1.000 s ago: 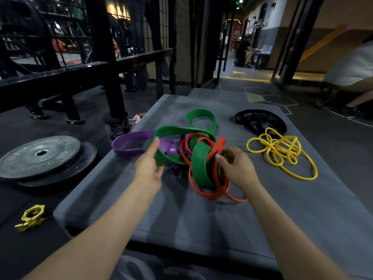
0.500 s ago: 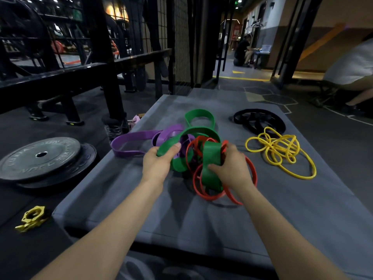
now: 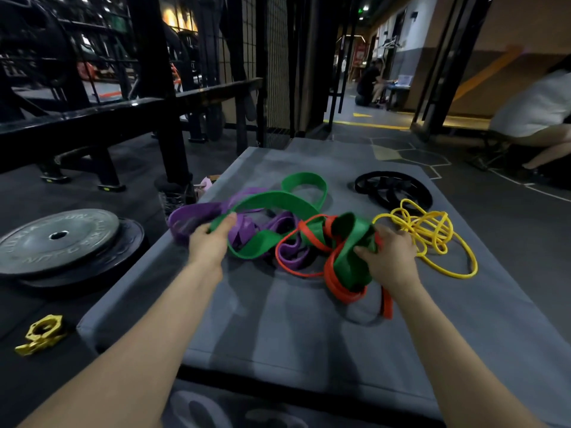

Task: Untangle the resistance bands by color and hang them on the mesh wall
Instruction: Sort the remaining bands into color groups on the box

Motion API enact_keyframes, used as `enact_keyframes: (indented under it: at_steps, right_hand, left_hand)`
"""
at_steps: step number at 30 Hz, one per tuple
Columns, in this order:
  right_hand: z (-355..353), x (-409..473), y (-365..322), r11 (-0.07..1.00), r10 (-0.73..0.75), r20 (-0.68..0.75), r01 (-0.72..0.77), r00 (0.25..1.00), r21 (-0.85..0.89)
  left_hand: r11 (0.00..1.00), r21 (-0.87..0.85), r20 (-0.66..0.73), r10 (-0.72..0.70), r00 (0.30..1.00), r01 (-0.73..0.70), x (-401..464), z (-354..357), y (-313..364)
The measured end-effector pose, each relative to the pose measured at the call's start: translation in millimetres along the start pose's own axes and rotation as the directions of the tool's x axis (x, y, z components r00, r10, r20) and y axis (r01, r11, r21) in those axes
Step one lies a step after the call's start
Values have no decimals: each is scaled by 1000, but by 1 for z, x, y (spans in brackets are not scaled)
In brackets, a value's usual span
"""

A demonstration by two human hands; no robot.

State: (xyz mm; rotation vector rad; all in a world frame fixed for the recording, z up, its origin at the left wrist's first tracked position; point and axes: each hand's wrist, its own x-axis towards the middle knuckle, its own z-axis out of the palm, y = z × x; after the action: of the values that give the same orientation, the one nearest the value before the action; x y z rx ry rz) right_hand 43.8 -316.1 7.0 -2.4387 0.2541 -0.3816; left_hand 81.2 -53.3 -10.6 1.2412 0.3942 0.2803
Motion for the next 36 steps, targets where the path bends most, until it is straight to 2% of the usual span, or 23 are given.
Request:
enact_keyframes:
  at_steps: [2, 3, 5, 6, 7, 8, 10, 12, 14, 18, 20, 22, 24, 27, 29, 32, 34, 36]
  right_hand:
    - [3, -8, -13, 984, -50, -63, 38, 997, -173]
    - [4, -14, -21, 967, -155, -127, 125, 980, -221]
    - [16, -23, -35, 874, -465, -212, 407, 860, -266]
    - [23, -28, -42, 803, -586, -202, 529, 785, -273]
    - [33, -32, -48, 735, -666, -126, 618, 735, -280]
    - [43, -37, -55, 687, -698, -9, 665, 716, -293]
    - [63, -44, -61, 645, -654, 215, 683, 726, -344]
    - [78, -42, -58, 621, -544, 332, 636, 771, -458]
    - [86, -37, -52, 609, -508, 310, 589, 804, -531]
    - [91, -29, -43, 602, -498, 331, 594, 801, -534]
    - [84, -24, -46, 635, -529, 283, 594, 800, -493]
    - [71, -17, -50, 771, -514, 104, 512, 851, -379]
    - [51, -11, -50, 903, -393, -98, 364, 914, -226]
    - [26, -5, -34, 964, -250, -273, 211, 929, -162]
    - [17, -4, -22, 966, -212, -271, 161, 939, -201]
    - [15, -3, -13, 960, -170, -183, 122, 968, -252]
    - [17, -1, -10, 954, -200, -133, 162, 971, -252]
    - [19, 1, -10, 966, -241, -110, 226, 964, -127]
  left_hand:
    - [998, 23, 5, -55, 998, 54, 3, -2, -7]
    - [997, 30, 7, -65, 998, 65, 5, -4, -9]
    - [998, 18, 6, -62, 998, 62, 8, -9, -9]
    - [998, 6, 9, -64, 998, 64, 8, -12, -7]
    - [998, -5, 18, -69, 997, 69, 6, -13, -3]
    - [997, -18, 29, -73, 997, 73, 3, -14, 0]
    - [995, -59, 54, -72, 996, 75, -1, -14, 6]
    - [993, -88, 71, -71, 995, 77, -5, -15, 10]
    - [994, -92, 80, -57, 995, 64, -8, -17, 12]
    - [998, -46, 122, -29, 992, 35, -8, -20, 11]
    - [1000, -19, 115, -20, 993, 23, -5, -20, 9]
    - [1000, -6, 95, -24, 995, 25, -4, -20, 9]
    - [1000, 1, 104, -20, 994, 20, -6, -18, 9]
    - [999, 41, 125, 10, 992, -15, -14, -11, 9]
    - [992, 89, 136, 75, 988, -88, -21, -6, 7]
    - [956, 132, 235, 226, 946, -261, -36, 4, 5]
    - [907, 172, 353, 307, 884, -384, -48, 12, 0]
    - [790, 293, 520, 341, 783, -539, -58, 18, -11]
